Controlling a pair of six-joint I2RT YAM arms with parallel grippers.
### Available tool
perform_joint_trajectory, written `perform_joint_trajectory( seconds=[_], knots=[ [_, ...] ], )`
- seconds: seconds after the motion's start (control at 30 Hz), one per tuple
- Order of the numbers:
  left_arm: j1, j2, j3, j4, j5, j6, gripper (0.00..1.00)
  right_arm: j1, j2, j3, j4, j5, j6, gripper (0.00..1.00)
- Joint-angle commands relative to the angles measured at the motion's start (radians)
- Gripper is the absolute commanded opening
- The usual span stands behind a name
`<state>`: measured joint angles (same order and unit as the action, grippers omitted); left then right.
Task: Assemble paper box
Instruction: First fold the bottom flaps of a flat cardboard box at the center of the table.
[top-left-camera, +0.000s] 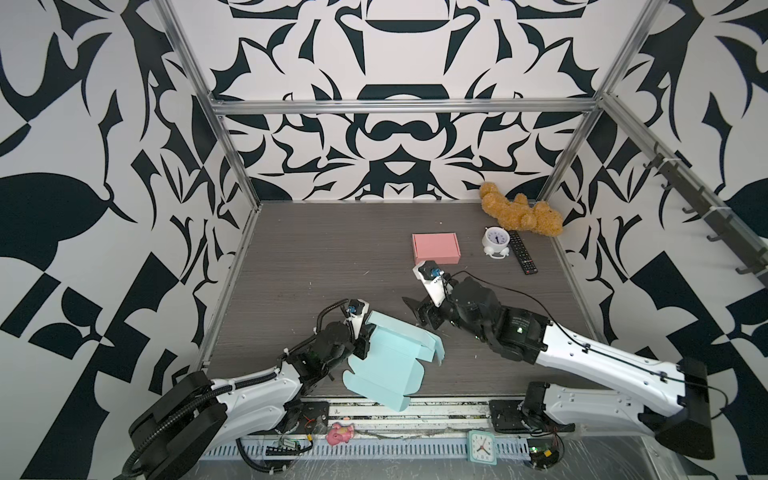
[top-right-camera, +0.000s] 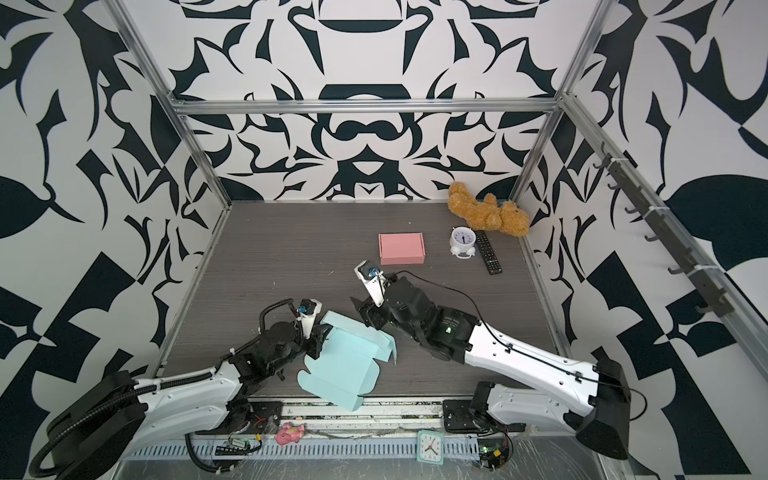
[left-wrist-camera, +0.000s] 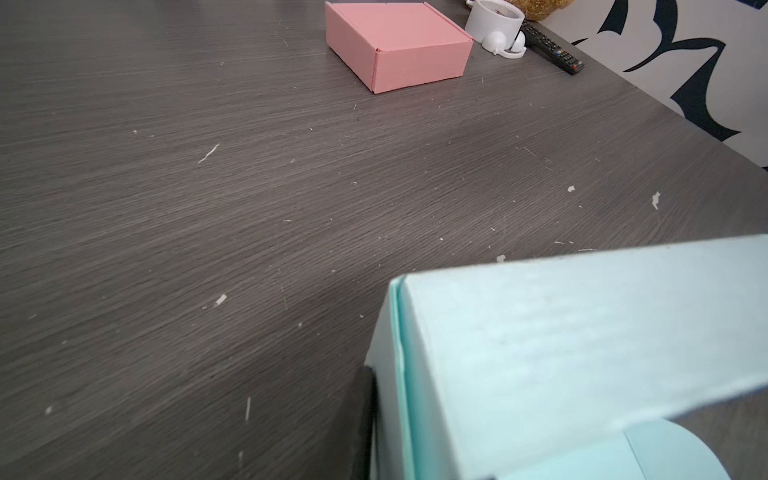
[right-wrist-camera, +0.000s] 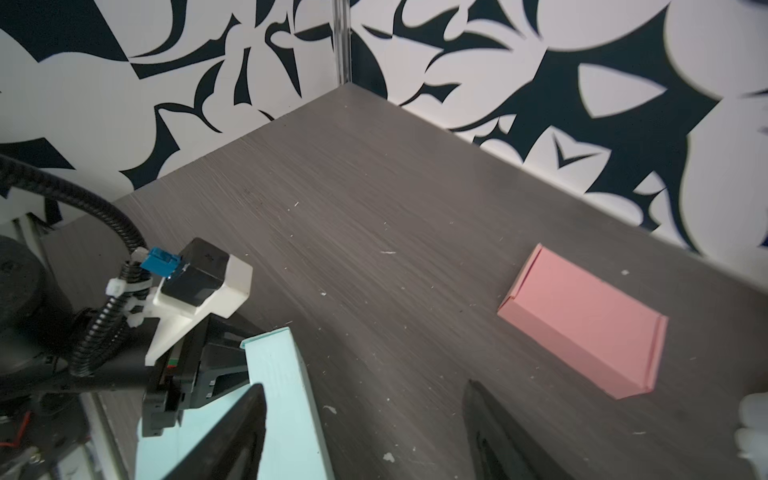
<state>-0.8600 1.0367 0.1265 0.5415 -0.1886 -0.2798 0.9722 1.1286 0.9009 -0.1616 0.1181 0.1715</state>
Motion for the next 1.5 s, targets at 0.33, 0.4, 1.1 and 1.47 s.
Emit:
perform_joint_trajectory(
  seconds=[0.33, 0.4, 1.1, 1.47],
  knots=[
    [-0.02, 0.096, 0.079, 0.035, -0.019, 0.028, 0.22, -0.125, 0.246, -0.031, 0.117, -0.391, 0.261, 0.7],
    [-0.024, 0.107, 0.084, 0.038, -0.021, 0.031, 0.22, -0.139, 0.269, -0.05, 0.157, -0.41, 0.28, 0.67],
    [-0.04, 0.136, 0.062, 0.045, -0.13, -0.022, 0.19, -0.155, 0.347, -0.117, 0.236, -0.526, 0.393, 0.37],
    [-0.062, 0.152, 0.076, 0.043, -0.175, -0.018, 0.11, -0.072, 0.324, -0.203, 0.413, -0.57, 0.553, 0.37]
  ],
)
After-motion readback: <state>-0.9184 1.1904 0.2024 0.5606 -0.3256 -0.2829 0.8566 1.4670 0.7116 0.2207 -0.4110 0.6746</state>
